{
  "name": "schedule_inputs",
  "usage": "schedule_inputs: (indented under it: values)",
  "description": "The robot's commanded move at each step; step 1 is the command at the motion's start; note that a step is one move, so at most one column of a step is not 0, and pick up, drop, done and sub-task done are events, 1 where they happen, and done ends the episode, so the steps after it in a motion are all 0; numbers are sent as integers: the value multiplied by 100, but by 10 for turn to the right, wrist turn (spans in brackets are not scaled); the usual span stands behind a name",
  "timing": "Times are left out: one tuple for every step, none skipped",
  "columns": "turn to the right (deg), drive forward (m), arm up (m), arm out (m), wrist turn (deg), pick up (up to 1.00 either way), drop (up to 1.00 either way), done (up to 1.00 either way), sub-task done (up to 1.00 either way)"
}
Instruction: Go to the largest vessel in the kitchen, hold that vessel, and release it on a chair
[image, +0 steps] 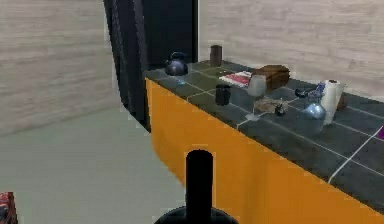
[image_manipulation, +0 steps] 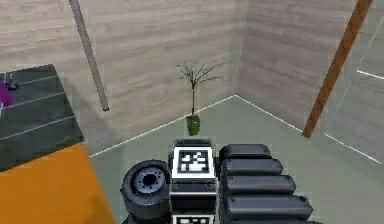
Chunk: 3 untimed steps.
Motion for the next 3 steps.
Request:
schedule_inputs:
  values:
    - [450,0,0,0,0,0,0,0,0]
    - [450,0,0,0,0,0,0,0,0]
    - [300,0,0,0,0,0,0,0,0]
